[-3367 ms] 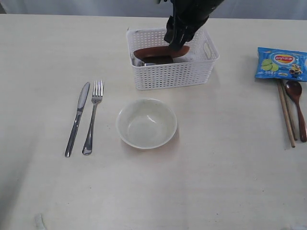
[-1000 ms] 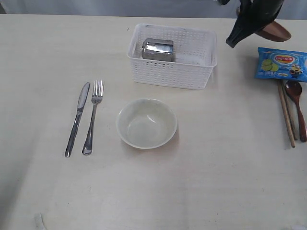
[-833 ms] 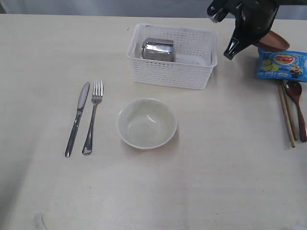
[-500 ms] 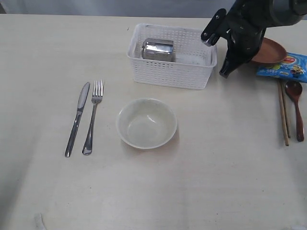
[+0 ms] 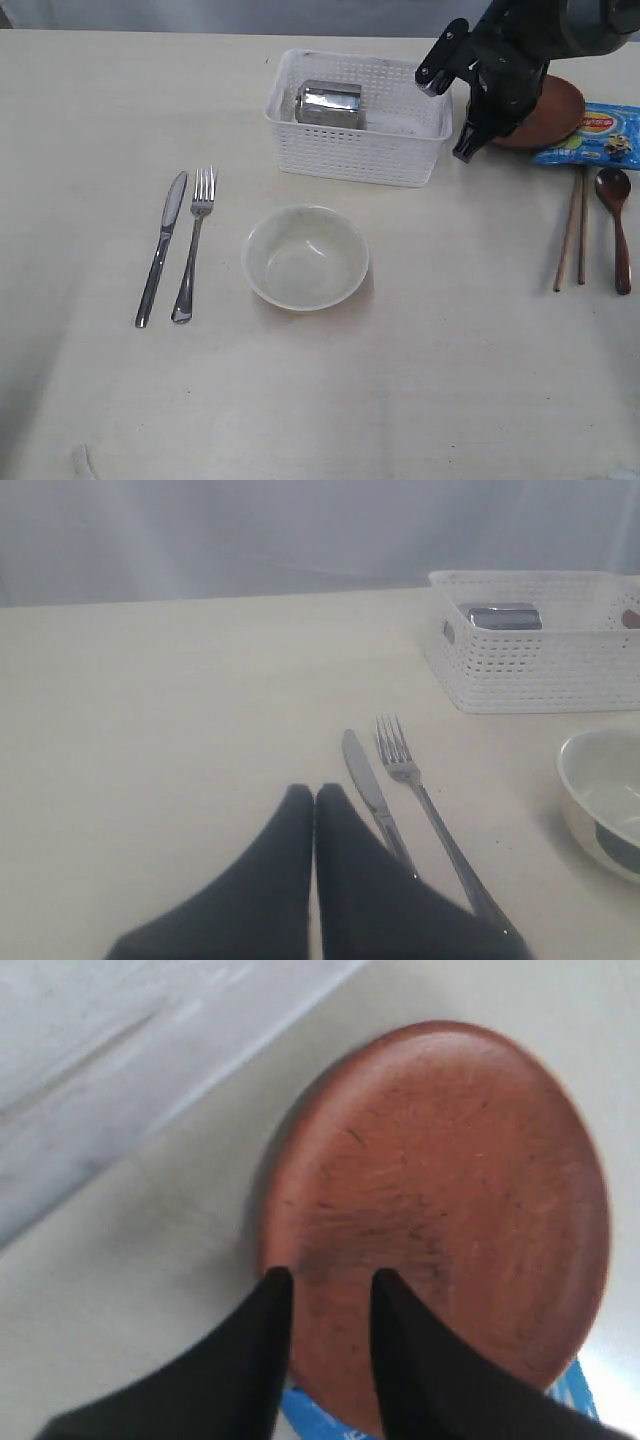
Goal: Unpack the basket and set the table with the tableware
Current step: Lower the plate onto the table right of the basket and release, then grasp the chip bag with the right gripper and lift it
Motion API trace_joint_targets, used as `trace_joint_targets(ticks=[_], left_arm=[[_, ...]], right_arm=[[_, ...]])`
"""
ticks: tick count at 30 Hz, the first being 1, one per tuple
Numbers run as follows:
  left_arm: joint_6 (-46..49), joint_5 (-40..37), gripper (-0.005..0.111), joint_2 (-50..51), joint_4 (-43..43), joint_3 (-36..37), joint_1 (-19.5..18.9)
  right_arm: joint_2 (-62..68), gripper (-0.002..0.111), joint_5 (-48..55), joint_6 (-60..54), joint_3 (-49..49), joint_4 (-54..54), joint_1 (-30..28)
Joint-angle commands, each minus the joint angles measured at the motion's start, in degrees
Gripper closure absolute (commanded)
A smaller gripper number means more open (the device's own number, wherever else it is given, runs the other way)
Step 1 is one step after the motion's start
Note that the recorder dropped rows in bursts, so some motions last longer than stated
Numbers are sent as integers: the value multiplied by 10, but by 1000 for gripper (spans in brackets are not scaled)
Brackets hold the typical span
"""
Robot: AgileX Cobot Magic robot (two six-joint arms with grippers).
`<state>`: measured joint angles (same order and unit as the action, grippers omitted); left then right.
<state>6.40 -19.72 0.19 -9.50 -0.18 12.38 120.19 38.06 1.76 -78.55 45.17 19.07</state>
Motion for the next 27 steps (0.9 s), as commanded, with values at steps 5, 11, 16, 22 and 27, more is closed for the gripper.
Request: trace_joint_targets(ticks=[5,11,16,22,27], left_arm=[[-2,1,107,-2,1,2,3],[-2,1,107,-2,1,2,3],[-2,1,107,-2,1,2,3],[-1,1,107,-2,0,2,3],[-2,1,107,-2,0,2,3]], right_arm=[[-59,64,30,41,0,3,-3],[-126,64,102,159,0,-37,-110],[-128,64,90,18,0,-355,-285],[-112,64,85,-209,0,-698,-424],[-74,63,133,-307,0,-854,-494]])
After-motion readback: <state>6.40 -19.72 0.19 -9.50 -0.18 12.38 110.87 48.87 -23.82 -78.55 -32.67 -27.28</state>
